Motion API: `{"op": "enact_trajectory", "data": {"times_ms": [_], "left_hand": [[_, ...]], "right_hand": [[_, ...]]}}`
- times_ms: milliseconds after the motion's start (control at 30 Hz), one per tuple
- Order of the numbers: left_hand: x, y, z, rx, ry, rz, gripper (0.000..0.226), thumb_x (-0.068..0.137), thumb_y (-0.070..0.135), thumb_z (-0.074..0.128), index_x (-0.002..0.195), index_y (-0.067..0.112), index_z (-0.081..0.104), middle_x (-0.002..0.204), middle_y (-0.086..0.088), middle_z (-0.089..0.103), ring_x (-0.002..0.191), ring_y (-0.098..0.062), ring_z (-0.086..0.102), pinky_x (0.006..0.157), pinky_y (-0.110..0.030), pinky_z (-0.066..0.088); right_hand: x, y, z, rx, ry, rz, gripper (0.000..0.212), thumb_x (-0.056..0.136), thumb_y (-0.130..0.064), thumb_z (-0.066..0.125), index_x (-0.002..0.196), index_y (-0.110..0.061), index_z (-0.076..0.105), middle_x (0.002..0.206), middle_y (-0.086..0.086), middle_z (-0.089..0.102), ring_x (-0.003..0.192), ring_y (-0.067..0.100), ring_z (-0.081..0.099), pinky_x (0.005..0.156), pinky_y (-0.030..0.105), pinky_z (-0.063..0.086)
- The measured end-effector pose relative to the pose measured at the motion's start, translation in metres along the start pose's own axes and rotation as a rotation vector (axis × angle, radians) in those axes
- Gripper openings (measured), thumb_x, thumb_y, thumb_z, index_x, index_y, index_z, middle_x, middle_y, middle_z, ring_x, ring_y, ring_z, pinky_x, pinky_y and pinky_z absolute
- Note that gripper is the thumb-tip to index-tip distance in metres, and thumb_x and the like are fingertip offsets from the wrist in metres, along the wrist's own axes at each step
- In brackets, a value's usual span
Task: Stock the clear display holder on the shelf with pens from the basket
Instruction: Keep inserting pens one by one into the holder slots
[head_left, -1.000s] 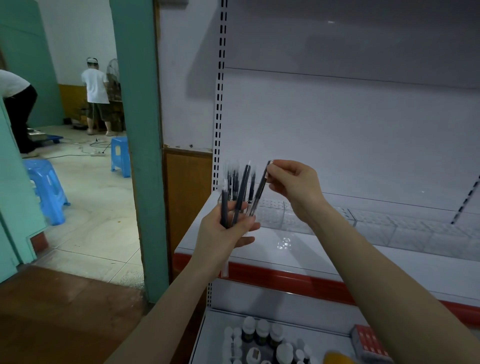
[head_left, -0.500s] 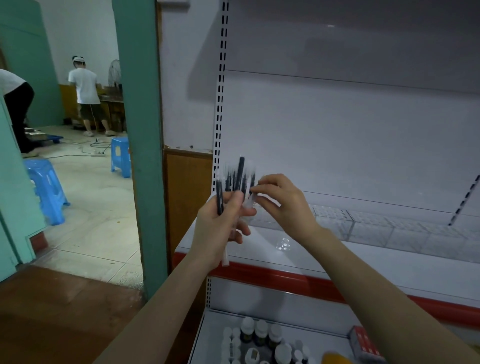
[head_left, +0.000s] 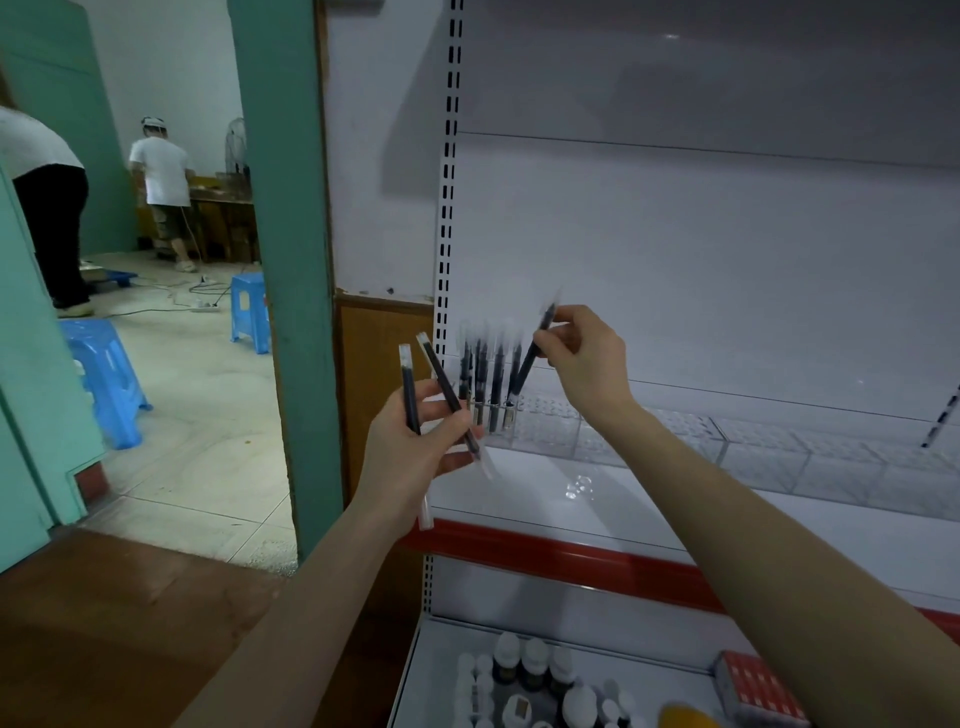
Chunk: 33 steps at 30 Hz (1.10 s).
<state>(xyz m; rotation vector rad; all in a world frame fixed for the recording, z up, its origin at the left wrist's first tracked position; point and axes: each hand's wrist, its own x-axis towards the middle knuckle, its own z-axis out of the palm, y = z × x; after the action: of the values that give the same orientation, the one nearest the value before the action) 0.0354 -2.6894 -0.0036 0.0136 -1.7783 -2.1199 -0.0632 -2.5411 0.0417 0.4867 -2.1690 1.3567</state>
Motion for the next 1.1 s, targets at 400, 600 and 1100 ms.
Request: {"op": "enact_trajectory", "data": {"times_ms": [400, 600, 1100], "left_hand": [[0.004, -0.011, 0.001, 0.027, -0.100, -0.059, 0.082, 0.080, 0.001, 0.067, 0.143, 0.031, 0.024, 0.094, -0.013, 0.065, 0.076, -0.023, 0.069, 0.060, -0.035, 0.059], [0.004, -0.015, 0.003, 0.002, -0.078, -0.067, 0.037, 0.093, 0.018, 0.052, 0.124, 0.034, 0.039, 0.087, -0.009, 0.064, 0.071, -0.019, 0.069, 0.054, -0.029, 0.056], [0.015, -0.016, -0.004, -0.007, -0.025, -0.032, 0.046, 0.089, 0.007, 0.057, 0.131, 0.016, 0.040, 0.098, -0.013, 0.062, 0.085, -0.020, 0.066, 0.058, -0.028, 0.058]], "right_hand": [[0.016, 0.003, 0.011, -0.076, -0.068, 0.060, 0.023, 0.094, -0.012, 0.051, 0.114, -0.002, 0.056, 0.097, 0.016, 0.068, 0.080, 0.020, 0.064, 0.084, 0.035, 0.053], [0.017, 0.009, 0.016, -0.135, -0.134, 0.100, 0.024, 0.094, -0.013, 0.052, 0.114, 0.000, 0.055, 0.098, 0.017, 0.066, 0.063, 0.008, 0.057, 0.063, 0.017, 0.046], [0.013, 0.012, 0.022, -0.207, -0.204, 0.135, 0.022, 0.093, -0.014, 0.056, 0.109, 0.001, 0.056, 0.099, 0.019, 0.066, 0.084, 0.028, 0.067, 0.081, 0.036, 0.054]]}}
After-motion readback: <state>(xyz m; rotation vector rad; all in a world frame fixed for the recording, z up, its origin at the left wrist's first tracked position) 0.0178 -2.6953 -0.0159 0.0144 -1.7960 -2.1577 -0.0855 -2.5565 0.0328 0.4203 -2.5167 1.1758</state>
